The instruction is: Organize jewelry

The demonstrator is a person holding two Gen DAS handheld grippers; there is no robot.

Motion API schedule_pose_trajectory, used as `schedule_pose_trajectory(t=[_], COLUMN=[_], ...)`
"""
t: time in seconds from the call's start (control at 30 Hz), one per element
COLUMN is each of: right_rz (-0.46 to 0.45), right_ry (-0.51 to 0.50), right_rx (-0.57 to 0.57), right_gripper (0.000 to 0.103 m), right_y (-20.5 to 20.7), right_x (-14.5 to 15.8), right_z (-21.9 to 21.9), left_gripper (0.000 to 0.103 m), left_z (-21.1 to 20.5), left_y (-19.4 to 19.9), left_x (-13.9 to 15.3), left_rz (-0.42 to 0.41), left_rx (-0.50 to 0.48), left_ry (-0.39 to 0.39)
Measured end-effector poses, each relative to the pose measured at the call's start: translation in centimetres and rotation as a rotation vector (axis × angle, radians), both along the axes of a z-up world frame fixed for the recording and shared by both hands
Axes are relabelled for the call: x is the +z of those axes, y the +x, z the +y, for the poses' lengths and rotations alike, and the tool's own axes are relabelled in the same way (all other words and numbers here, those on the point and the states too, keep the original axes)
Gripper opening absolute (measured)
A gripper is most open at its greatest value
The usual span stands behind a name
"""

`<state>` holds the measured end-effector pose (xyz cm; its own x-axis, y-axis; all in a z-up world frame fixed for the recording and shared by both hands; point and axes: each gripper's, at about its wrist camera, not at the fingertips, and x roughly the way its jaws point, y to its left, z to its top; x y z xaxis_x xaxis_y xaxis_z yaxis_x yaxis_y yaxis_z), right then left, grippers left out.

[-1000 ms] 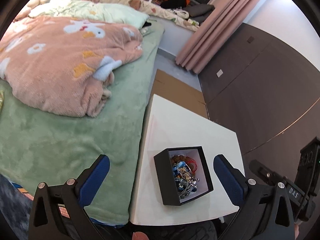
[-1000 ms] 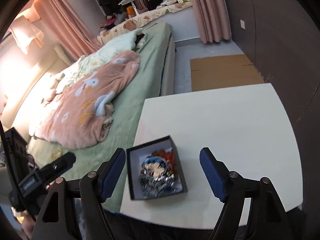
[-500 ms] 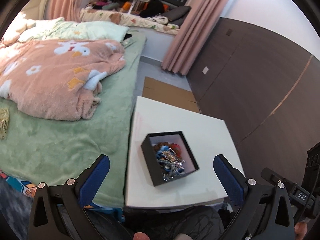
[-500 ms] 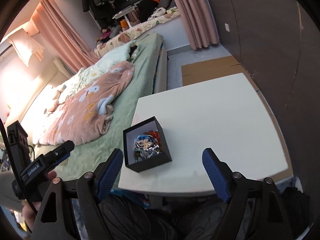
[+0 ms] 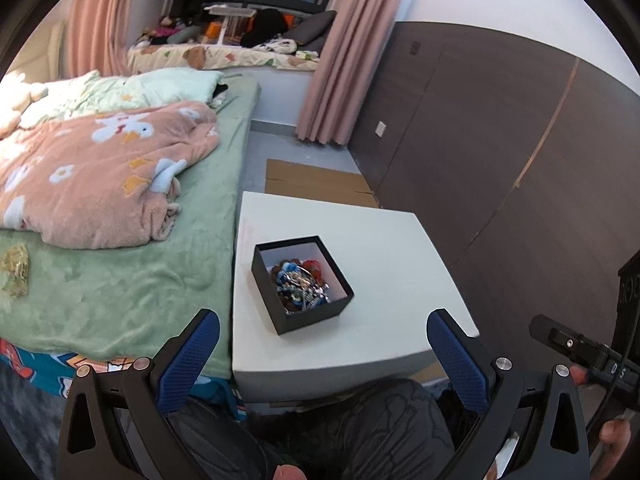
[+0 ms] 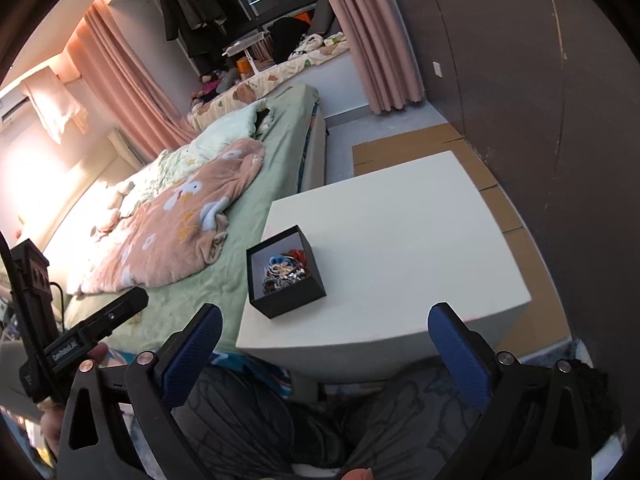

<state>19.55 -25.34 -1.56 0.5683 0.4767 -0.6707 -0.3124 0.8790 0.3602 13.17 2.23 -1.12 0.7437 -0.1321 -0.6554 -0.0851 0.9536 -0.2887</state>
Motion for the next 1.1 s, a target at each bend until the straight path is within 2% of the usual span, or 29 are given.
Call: schedule_pose_trajectory(t=[0.43, 1.1], right_rz=[-0.032, -0.037], right_ry=[-0.043, -0.016], right_rx=[-0.001, -0.017], right_gripper=[0.103, 0.103], right_y=[-3.6, -4.4], right_x=[0.6, 0.6], right_z=[-1.3, -2.5], left_gripper=[0.103, 0.103], left_z=[-2.4, -3.1], left_y=[-3.3, -5.3], left_x=[1.2, 2.9], left_rz=[-0.039, -0.081], left_rx=[-0.057, -0.078], left_ry=[0.077, 0.115])
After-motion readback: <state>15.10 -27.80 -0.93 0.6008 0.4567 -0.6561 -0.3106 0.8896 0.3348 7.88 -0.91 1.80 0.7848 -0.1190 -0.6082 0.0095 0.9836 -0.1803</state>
